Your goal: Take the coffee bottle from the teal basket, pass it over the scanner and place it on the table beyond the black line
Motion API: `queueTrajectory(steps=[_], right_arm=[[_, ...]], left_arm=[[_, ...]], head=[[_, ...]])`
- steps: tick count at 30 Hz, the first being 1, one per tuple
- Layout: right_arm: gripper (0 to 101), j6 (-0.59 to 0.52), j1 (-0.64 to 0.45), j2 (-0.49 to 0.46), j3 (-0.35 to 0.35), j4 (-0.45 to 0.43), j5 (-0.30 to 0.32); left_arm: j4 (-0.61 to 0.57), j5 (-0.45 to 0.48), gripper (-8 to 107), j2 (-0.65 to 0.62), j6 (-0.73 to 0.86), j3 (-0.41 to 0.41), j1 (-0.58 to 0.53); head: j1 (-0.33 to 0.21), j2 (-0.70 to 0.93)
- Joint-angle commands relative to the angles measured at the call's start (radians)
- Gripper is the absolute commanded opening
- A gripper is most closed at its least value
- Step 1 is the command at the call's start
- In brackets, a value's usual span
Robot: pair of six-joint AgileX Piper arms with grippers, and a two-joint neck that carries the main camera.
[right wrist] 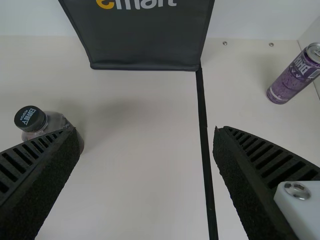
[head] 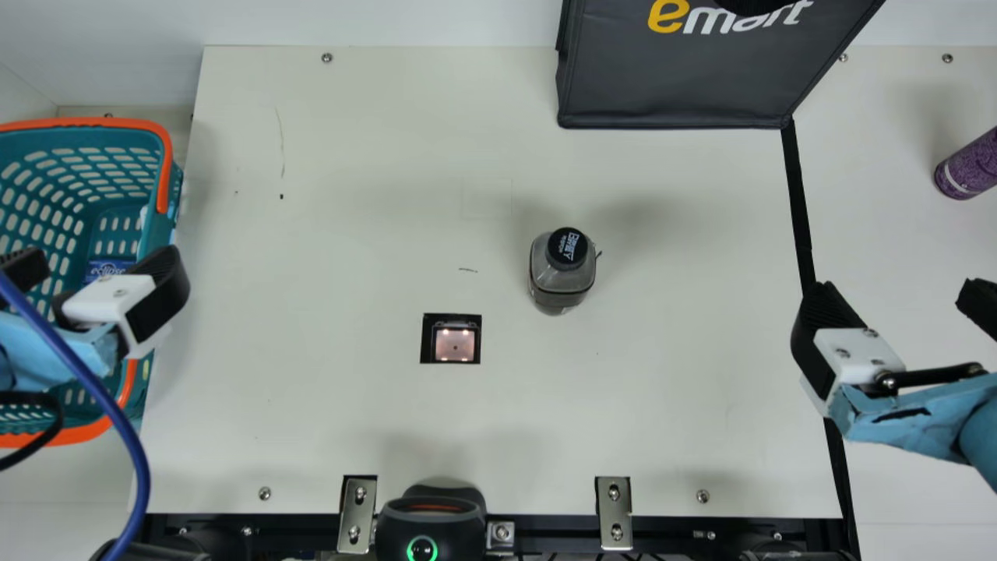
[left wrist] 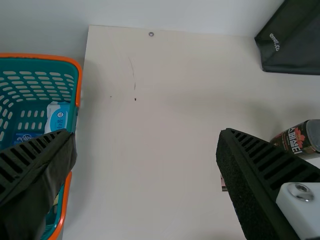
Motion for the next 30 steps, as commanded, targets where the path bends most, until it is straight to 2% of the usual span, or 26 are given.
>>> queueTrajectory(steps=[1, 5, 9, 19, 27, 30], right_arm=[[95, 0.000, 0.000, 0.000, 0.000, 0.000, 0.000], [95, -0.018, 0.021, 0.005, 0.006, 0.000, -0.001], [95, -0.043, 0.099, 0.038, 0.002, 0.011, 0.008], [95, -0.121, 0.269, 0.093, 0.045, 0.090, 0.010], [95, -0.088, 0.366, 0.180, 0.019, 0.109, 0.010], [95, -0.064, 0.399, 0.220, 0.020, 0.106, -0.009]], left_arm=[[0.000, 0.000, 90, 0.000, 0.000, 0.000, 0.000], [0.000, 0.000, 90, 0.000, 0.000, 0.000, 0.000], [0.000, 0.000, 90, 0.000, 0.000, 0.000, 0.000], [0.000, 0.000, 90, 0.000, 0.000, 0.000, 0.000], [0.000, 0.000, 90, 0.000, 0.000, 0.000, 0.000], [0.000, 0.000, 90, 0.000, 0.000, 0.000, 0.000]], head=[[-0.029, 0.002], [-0.029, 0.002], [-0.029, 0.002], [-0.029, 0.002], [-0.029, 0.002], [-0.029, 0.002]])
